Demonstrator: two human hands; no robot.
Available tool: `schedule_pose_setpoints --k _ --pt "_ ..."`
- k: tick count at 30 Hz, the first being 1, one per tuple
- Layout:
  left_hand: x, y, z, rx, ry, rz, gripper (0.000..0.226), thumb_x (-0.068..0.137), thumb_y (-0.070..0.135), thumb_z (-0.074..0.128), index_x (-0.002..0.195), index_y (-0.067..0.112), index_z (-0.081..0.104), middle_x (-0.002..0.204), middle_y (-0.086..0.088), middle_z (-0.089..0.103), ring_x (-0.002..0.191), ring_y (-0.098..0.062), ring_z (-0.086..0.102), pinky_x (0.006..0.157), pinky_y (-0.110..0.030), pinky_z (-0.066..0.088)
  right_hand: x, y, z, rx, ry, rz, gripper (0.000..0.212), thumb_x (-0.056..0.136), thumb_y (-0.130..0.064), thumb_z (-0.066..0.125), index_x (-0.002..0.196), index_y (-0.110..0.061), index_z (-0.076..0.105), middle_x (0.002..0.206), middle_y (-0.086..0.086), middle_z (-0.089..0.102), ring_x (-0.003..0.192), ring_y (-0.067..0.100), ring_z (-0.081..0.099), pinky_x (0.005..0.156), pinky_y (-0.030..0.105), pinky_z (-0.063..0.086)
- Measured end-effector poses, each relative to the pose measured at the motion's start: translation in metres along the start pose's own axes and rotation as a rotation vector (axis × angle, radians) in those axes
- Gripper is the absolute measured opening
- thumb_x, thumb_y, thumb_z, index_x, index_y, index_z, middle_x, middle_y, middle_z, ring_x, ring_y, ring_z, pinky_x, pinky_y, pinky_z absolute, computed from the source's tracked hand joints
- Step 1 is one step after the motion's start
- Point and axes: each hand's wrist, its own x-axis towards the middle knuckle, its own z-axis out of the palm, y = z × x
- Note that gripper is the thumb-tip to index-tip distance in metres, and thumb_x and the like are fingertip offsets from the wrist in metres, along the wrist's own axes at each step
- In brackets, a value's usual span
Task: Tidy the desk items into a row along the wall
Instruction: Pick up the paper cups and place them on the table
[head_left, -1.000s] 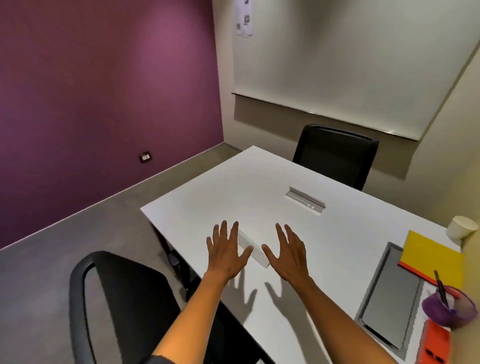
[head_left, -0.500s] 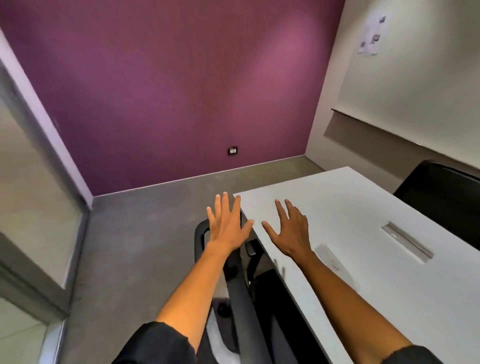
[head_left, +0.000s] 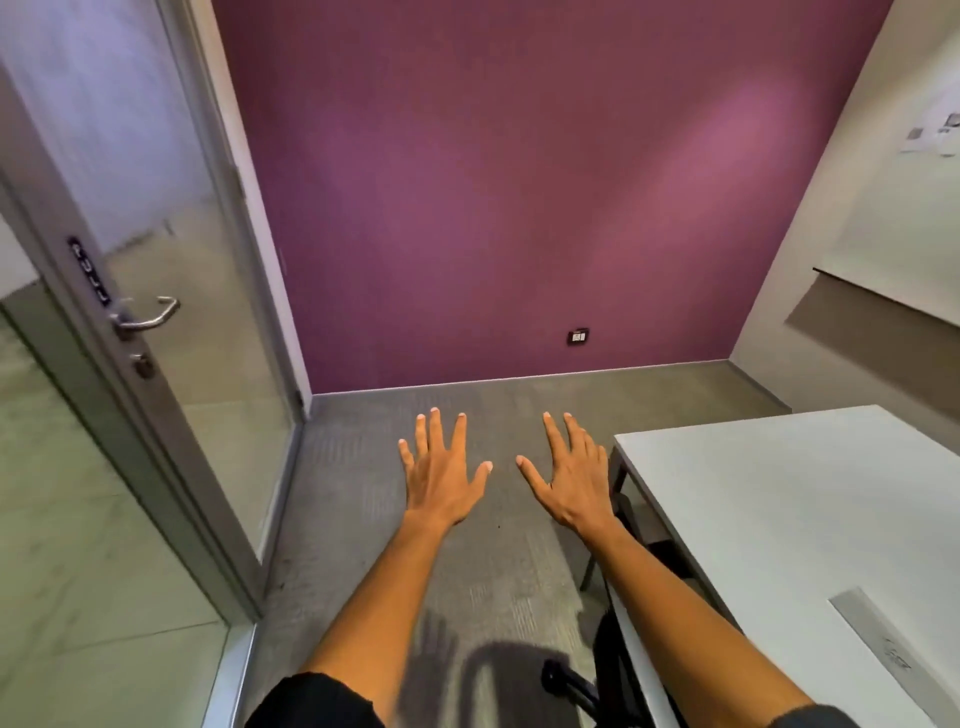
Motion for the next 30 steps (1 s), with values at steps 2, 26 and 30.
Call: schedule_pose_setpoints --k 2,26,30 --pt "0.011 -0.028 -0.006 -0.002 0.017 -0.037 0.078 0.091 0.057 0.043 0.152 0.023 0.008 0.160 -0.013 -0.005 0.147 -0.032 -0.011 0.116 -0.058 0.001 0.018 -0.024 0.015 -0.014 -0.017 -0.030 0.081 0.085 -0.076 0.023 0.151 -0.033 0.009 0.159 0.007 0.016 0.143 0.030 0.023 0.115 0.052 0.021" --pt "0.371 -0.087 0.106 0.065 -0.157 -0.062 0.086 0.084 0.072 0.035 0.151 0.030 0.001 0.160 -0.009 -0.015 0.147 -0.030 -0.014 0.115 -0.060 -0.004 0.370 0.010 0.158 -0.010 -0.123 0.070 0.083 0.082 -0.077 0.018 0.151 -0.036 0.000 0.161 0.004 0.002 0.147 0.030 0.008 0.117 0.055 0.009" --pt "0.442 -0.061 0.137 0.058 -0.198 0.006 0.086 0.084 0.073 0.034 0.151 0.031 0.001 0.160 -0.008 -0.015 0.147 -0.030 -0.014 0.115 -0.060 -0.003 0.419 0.054 0.163 -0.029 -0.108 0.145 0.082 0.082 -0.076 0.021 0.151 -0.035 0.006 0.161 0.005 0.006 0.146 0.032 0.012 0.116 0.056 0.010"
